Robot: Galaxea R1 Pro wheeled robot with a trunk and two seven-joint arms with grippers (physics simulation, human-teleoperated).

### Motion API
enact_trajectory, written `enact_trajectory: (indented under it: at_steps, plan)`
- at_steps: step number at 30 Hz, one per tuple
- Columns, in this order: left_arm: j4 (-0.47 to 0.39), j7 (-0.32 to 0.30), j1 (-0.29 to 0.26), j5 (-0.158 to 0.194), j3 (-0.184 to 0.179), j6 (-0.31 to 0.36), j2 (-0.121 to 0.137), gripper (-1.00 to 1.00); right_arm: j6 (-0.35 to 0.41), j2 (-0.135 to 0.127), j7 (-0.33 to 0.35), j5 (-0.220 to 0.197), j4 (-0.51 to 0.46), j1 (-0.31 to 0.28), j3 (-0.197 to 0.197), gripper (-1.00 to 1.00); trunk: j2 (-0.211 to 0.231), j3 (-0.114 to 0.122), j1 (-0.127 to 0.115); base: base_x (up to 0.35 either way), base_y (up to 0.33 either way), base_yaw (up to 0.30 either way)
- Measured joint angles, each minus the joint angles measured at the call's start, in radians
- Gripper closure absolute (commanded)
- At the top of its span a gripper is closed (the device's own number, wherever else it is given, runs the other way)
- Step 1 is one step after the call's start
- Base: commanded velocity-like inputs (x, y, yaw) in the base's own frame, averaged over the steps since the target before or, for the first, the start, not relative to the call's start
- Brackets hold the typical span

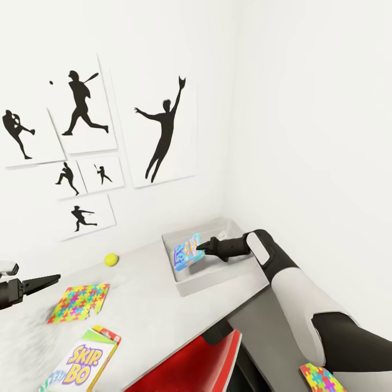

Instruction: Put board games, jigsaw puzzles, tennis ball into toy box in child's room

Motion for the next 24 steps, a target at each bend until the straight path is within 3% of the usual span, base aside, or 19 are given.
enact_trajectory:
  at_steps: [24]
  plan:
    - [0.000,0.000,0.000,0.000,0.000,0.000,0.000,-1.00,0.000,0.001,0.000,0.003,-0.043,-0.004,0.007,1.00,0.000,-0.040,0.000,0.000,0.000,0.000]
